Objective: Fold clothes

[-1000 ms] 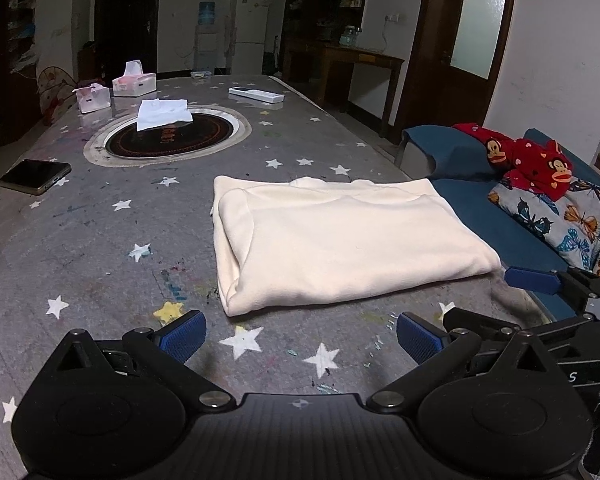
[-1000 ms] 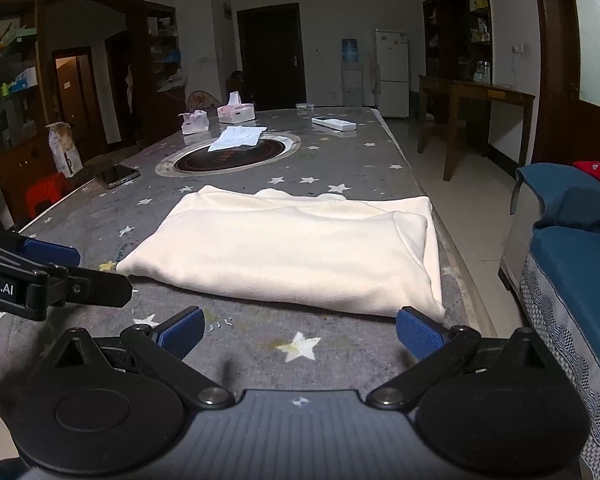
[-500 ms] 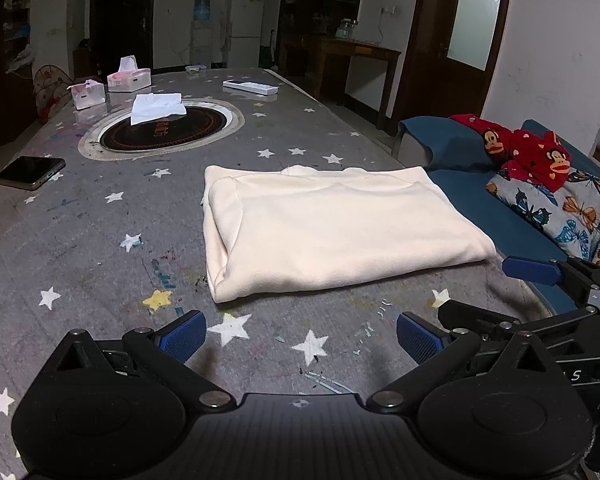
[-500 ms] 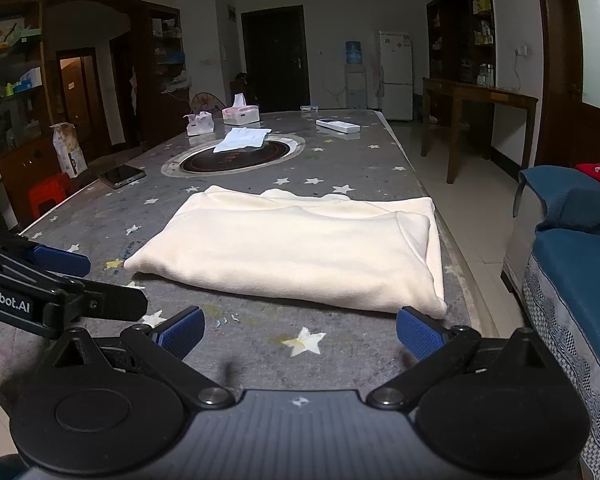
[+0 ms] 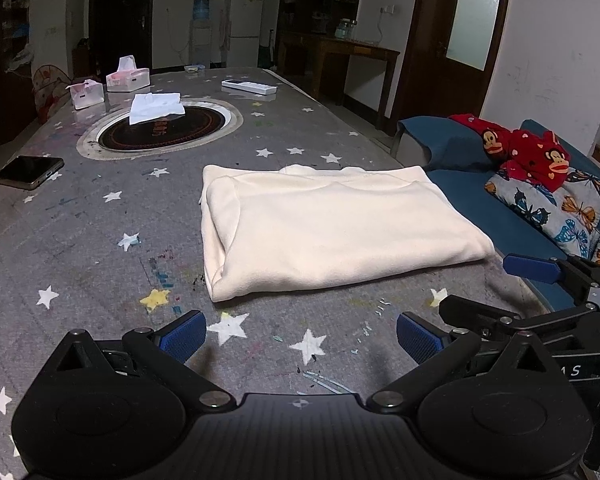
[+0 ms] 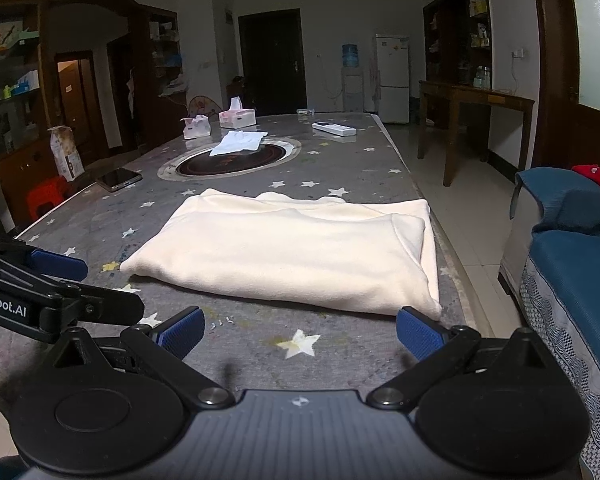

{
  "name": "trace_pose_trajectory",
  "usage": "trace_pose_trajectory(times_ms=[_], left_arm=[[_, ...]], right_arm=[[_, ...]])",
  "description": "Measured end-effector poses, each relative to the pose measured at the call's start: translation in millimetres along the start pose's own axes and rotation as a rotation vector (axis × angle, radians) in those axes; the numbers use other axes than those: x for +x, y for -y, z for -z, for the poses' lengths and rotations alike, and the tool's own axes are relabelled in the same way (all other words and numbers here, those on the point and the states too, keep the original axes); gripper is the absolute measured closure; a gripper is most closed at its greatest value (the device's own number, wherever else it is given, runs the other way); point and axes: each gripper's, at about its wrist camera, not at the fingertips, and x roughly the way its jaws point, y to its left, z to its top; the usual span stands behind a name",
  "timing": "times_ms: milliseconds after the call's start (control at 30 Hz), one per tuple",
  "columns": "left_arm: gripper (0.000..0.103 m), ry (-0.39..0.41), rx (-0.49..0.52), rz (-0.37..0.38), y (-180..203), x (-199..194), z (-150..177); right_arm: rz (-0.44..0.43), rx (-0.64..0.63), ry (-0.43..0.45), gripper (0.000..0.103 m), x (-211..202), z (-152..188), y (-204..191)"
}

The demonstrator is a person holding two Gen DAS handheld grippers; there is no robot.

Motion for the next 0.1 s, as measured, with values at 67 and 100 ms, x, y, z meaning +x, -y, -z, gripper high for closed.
trace_pose_trajectory(times_ms=[67, 100], left_arm=[[0.000, 0.000, 0.000, 0.001, -0.2, 0.1, 0.0], [0.000, -0.002, -0.001, 0.001, -0.4, 0.5, -0.1]], right_arm=[[0.003, 0.004, 0.000, 0.000, 0.6, 0.0, 0.9], [0.005, 0.004, -0.001, 0.000, 1.0, 0.0, 1.2]])
